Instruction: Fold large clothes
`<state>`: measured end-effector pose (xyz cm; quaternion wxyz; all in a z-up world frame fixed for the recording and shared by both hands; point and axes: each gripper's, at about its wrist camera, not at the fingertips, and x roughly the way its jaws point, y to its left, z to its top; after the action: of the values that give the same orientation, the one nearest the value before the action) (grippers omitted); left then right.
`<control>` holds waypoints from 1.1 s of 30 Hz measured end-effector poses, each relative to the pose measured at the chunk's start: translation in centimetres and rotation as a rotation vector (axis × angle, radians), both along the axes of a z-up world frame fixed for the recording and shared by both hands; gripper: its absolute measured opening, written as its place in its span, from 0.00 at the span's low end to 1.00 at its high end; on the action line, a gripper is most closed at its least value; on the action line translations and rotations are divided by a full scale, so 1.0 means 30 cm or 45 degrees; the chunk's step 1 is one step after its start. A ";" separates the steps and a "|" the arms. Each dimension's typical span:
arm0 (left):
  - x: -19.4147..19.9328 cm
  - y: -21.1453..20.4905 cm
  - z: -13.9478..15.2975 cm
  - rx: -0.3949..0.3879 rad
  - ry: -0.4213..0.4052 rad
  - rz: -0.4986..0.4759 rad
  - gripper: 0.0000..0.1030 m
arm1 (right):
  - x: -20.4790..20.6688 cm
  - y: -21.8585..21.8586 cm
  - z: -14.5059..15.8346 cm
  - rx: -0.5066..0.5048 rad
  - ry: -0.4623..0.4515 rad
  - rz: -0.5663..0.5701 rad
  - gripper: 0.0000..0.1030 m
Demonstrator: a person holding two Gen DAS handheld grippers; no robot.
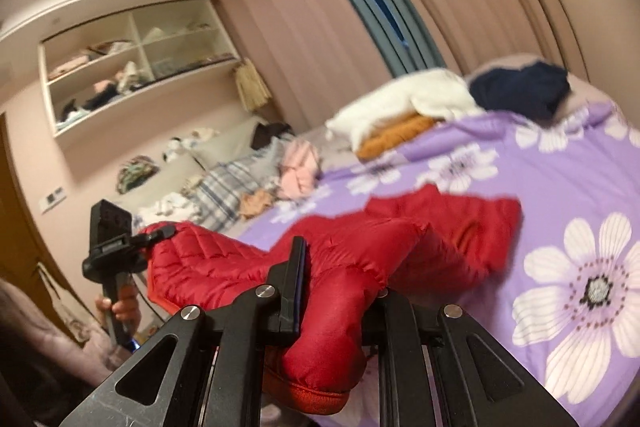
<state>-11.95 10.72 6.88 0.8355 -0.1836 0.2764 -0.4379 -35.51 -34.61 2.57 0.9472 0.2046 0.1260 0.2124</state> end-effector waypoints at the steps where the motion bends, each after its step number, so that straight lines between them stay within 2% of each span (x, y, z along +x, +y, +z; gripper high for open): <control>1: -0.017 -0.001 0.019 -0.007 -0.025 -0.013 0.16 | -0.016 -0.001 0.009 -0.001 -0.022 0.007 0.15; 8: -0.071 0.000 0.130 -0.048 -0.183 -0.061 0.16 | -0.066 -0.027 0.081 0.035 -0.192 0.043 0.15; 10: -0.054 -0.004 0.139 -0.040 -0.215 -0.030 0.16 | -0.030 -0.036 0.091 0.043 -0.214 0.033 0.15; 14: 0.059 -0.030 0.112 -0.037 -0.173 0.018 0.16 | 0.118 -0.057 0.084 0.065 -0.163 -0.013 0.15; 18: 0.252 -0.085 0.052 0.012 -0.060 0.104 0.16 | 0.294 -0.097 0.050 0.089 -0.035 -0.105 0.15; 25: 0.556 -0.195 -0.110 0.135 0.146 0.226 0.17 | 0.576 -0.160 -0.087 0.133 0.219 -0.224 0.15; 33: 0.810 -0.277 -0.359 0.251 0.446 0.331 0.19 | 0.745 -0.212 -0.260 0.194 0.482 -0.300 0.15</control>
<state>12.36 2.40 -3.88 0.8381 -0.2083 0.4325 -0.2591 -13.16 -40.97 -5.24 0.9066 0.3252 0.2603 0.0671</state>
